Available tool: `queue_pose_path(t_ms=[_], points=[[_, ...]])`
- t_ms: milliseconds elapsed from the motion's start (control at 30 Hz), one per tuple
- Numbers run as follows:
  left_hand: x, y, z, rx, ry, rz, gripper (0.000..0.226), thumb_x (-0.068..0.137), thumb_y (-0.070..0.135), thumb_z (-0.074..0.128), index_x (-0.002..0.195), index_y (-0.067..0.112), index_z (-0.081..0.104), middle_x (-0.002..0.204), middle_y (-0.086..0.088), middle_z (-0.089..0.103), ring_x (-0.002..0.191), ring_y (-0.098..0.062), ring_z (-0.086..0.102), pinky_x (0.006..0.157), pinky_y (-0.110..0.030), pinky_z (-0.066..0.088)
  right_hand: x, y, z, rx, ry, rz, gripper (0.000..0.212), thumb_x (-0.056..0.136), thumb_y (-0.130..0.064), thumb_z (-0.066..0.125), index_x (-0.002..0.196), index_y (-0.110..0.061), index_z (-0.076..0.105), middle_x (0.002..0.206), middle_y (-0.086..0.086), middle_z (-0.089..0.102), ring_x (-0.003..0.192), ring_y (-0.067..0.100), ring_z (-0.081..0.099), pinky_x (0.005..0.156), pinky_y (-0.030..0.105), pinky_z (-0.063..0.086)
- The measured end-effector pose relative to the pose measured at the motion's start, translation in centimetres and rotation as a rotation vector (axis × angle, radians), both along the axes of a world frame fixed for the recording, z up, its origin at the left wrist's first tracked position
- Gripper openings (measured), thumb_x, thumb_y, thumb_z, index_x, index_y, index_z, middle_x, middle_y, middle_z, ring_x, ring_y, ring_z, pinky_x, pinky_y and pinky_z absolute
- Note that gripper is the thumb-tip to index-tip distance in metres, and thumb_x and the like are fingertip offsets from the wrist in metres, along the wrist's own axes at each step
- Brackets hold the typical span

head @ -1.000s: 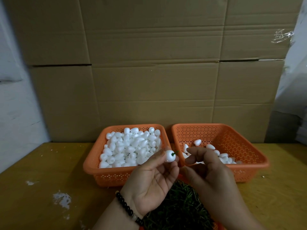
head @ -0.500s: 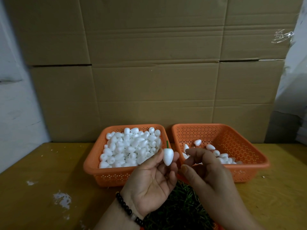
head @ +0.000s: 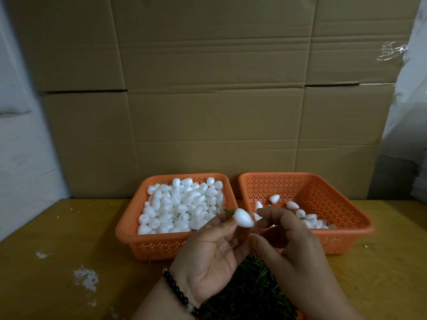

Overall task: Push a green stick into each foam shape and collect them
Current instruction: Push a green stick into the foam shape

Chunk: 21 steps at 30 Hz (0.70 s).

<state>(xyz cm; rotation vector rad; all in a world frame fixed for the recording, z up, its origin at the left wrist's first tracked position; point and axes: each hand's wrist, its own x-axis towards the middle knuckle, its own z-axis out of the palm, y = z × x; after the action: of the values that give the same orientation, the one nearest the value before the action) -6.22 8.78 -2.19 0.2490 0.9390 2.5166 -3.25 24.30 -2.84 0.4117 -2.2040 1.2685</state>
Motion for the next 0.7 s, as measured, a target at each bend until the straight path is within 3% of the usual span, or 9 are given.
queue_pose_path(t_ms=[133, 200, 300, 433, 700], points=[[0.35, 0.37, -0.04, -0.02, 0.027, -0.001, 0.021, 0.085, -0.002, 0.052, 0.101, -0.001, 0.067, 0.1, -0.023, 0.067, 0.088, -0.026, 0.068, 0.073, -0.034, 0.058, -0.22, 0.03, -0.28, 0.045, 0.06, -0.038, 0.042, 0.073, -0.014, 0.08, 0.101, -0.037, 0.058, 0.094, -0.014, 0.061, 0.081, 0.007, 0.063, 0.067, 0.032, 0.054], [0.48, 0.5, -0.12, -0.032, 0.027, -0.017, 0.025, 0.086, -0.001, 0.052, 0.109, -0.002, 0.062, 0.101, -0.023, 0.066, 0.088, -0.026, 0.067, 0.075, -0.034, 0.058, -0.33, 0.08, -0.38, 0.071, 0.089, -0.048, 0.044, 0.072, -0.014, 0.081, 0.102, -0.037, 0.058, 0.095, -0.016, 0.059, 0.079, 0.007, 0.062, 0.067, 0.027, 0.052], [0.58, 0.58, -0.28, -0.072, 0.026, -0.036, 0.038, 0.087, 0.004, 0.055, 0.125, 0.002, 0.054, 0.115, -0.022, 0.062, 0.091, -0.024, 0.063, 0.079, -0.036, 0.056, -0.42, 0.19, -0.44, 0.095, 0.147, -0.061, 0.047, 0.071, -0.01, 0.082, 0.1, -0.04, 0.058, 0.094, -0.017, 0.058, 0.078, 0.007, 0.059, 0.065, 0.014, 0.046], [0.6, 0.61, -0.53, -0.112, 0.023, -0.084, 0.044, 0.09, 0.009, 0.059, 0.131, -0.002, 0.05, 0.135, -0.025, 0.053, 0.1, -0.026, 0.06, 0.09, -0.042, 0.05, -0.31, 0.06, -0.21, 0.067, 0.186, -0.042, 0.032, 0.074, -0.024, 0.075, 0.098, -0.038, 0.061, 0.091, -0.017, 0.058, 0.079, 0.006, 0.057, 0.064, 0.013, 0.045], [0.46, 0.7, -0.81, -0.063, -0.001, -0.105, 0.038, 0.086, 0.016, 0.064, 0.118, -0.006, 0.063, 0.111, -0.022, 0.064, 0.094, -0.024, 0.067, 0.085, -0.039, 0.054, -0.3, 0.08, -0.08, 0.081, 0.147, -0.011, 0.015, 0.083, -0.035, 0.069, 0.097, -0.032, 0.064, 0.09, -0.017, 0.061, 0.086, 0.006, 0.06, 0.07, 0.017, 0.048]])
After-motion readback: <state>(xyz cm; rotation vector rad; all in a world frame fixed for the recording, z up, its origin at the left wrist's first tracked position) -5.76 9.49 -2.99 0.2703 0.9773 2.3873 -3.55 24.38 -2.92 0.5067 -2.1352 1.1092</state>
